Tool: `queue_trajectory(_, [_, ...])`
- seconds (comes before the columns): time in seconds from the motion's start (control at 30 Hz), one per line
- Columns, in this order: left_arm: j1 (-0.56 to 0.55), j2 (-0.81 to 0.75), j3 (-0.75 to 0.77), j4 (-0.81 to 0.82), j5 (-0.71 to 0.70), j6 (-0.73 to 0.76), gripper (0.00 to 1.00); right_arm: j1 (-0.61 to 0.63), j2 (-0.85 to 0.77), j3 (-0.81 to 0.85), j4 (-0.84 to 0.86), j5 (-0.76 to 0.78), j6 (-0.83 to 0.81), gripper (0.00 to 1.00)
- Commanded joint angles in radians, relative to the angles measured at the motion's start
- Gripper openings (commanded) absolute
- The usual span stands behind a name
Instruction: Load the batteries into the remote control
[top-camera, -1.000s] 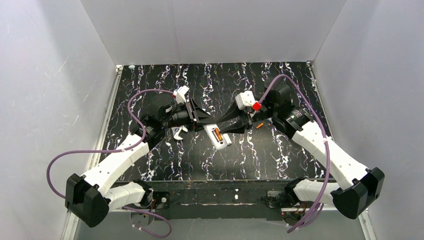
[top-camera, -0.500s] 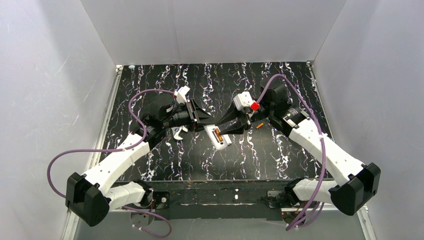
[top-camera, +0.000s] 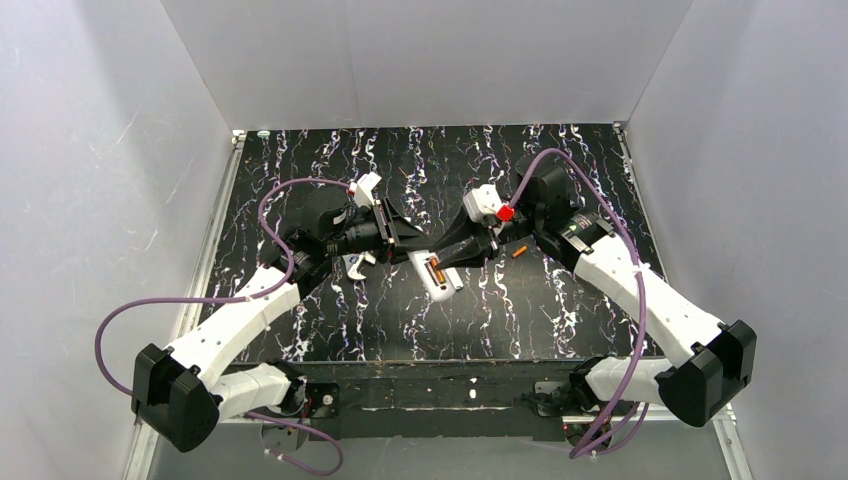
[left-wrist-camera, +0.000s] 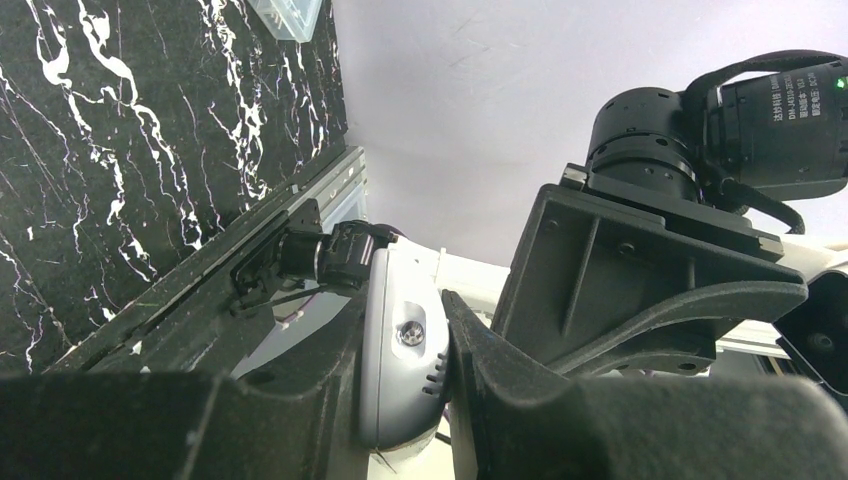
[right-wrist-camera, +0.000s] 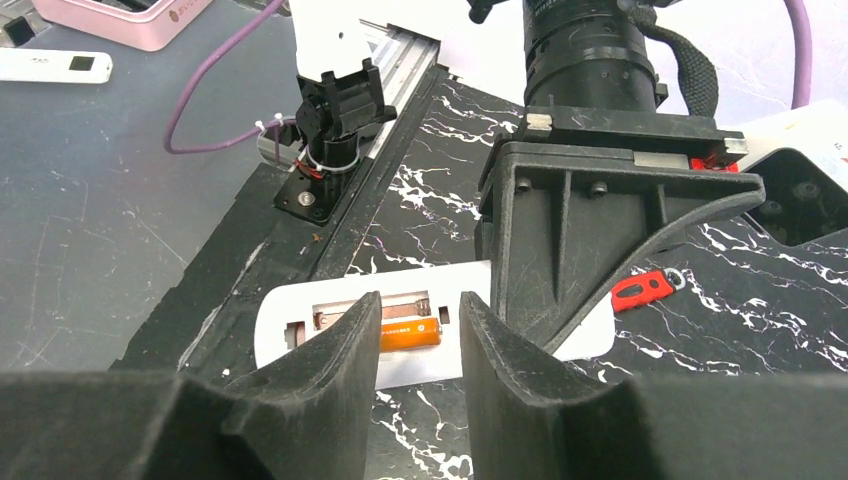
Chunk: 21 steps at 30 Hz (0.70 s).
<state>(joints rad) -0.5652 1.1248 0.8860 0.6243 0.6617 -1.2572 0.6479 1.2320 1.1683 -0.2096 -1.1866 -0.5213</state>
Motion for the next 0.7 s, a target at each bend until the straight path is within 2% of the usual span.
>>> queue_trajectory(0.0, [-0.005, -0.006, 0.052, 0.058, 0.049, 0.002, 0.0, -0.004, 0.007, 0.007, 0.002, -0.006, -0.022, 0.41])
queue_trajectory(0.3, [-0.005, -0.002, 0.052, 0.062, 0.053, -0.001, 0.0, -0.004, 0.01, 0.001, 0.0, -0.006, -0.025, 0.39])
queue_trajectory(0.67, [-0.005, -0.007, 0.046, 0.068, 0.05, -0.006, 0.0, -0.004, 0.012, -0.002, -0.012, -0.012, -0.027, 0.31])
